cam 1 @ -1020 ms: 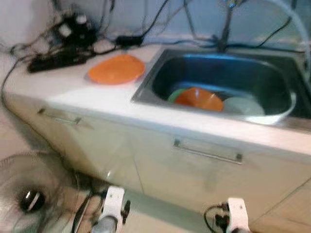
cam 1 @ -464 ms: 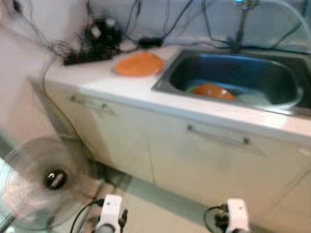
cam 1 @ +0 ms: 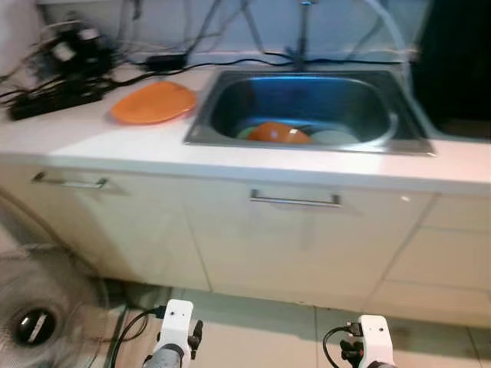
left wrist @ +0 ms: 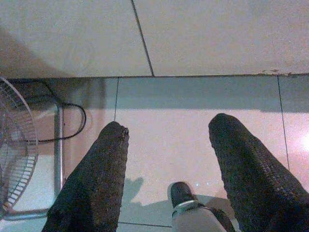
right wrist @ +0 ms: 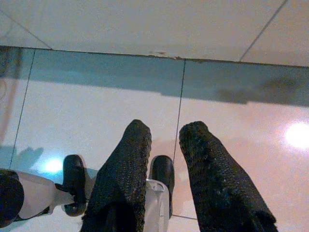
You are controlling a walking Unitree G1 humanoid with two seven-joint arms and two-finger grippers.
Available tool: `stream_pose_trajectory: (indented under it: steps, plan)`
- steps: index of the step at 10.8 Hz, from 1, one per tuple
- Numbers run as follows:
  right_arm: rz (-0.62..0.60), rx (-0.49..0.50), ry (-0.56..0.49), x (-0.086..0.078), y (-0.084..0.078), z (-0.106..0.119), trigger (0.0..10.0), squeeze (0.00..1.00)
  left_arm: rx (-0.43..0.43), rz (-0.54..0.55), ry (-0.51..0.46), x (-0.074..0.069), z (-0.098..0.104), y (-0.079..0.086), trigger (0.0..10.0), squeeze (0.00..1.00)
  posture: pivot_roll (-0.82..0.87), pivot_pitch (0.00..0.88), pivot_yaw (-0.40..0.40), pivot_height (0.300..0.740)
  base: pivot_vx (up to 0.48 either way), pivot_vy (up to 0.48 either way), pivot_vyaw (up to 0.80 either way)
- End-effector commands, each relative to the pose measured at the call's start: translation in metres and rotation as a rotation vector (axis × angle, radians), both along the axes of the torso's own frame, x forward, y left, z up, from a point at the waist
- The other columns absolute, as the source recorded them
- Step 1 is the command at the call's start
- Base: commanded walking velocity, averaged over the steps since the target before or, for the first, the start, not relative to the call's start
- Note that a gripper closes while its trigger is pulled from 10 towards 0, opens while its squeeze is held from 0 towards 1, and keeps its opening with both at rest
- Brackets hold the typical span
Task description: Kitchen organization
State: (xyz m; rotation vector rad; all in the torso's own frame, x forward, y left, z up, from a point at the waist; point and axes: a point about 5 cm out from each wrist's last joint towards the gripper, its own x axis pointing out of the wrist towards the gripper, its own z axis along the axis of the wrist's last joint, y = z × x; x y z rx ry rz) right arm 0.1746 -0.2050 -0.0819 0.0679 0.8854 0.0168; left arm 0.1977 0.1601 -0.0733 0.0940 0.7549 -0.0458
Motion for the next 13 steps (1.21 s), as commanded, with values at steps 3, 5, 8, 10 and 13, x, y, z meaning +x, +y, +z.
stream_pose_trajectory:
  steps: [3, 5, 8, 10, 13]
  plan:
    - [-0.017, -0.001, -0.032, 0.003, 0.003, 0.002, 10.0, 0.0, 0.054, 0.034, -0.015, 0.002, 0.003, 0.017, 10.0, 0.0, 0.03, 0.0, 0.098, 0.728, 0.0, 0.0, -0.39]
    - [-0.081, -0.118, -0.127, 0.007, -0.003, 0.007, 10.0, 0.0, 0.134, 0.056, -0.166, 0.023, 0.022, 0.033, 10.0, 0.0, 0.04, 0.0, 0.102, 0.728, 0.0, 0.0, 0.0]
    - [-0.121, -0.159, -0.253, 0.01, -0.004, 0.015, 10.0, 0.0, 0.162, 0.041, -0.359, 0.044, 0.047, 0.044, 10.0, 0.0, 0.04, 0.004, 0.113, 0.728, 0.0, 0.0, 0.0]
    - [-0.079, -0.189, -0.558, 0.059, -0.027, 0.065, 10.0, 0.0, 0.155, 0.031, -0.553, 0.055, 0.071, 0.04, 10.0, 0.0, 0.05, 0.02, 0.107, 0.728, 0.0, 0.0, 0.0]
    - [-0.006, -0.241, -0.824, 0.077, -0.013, 0.109, 10.0, 0.0, 0.161, -0.023, -0.797, 0.065, 0.112, 0.03, 10.0, 0.0, 0.05, 0.045, 0.098, 0.728, 0.0, 0.0, 0.0]
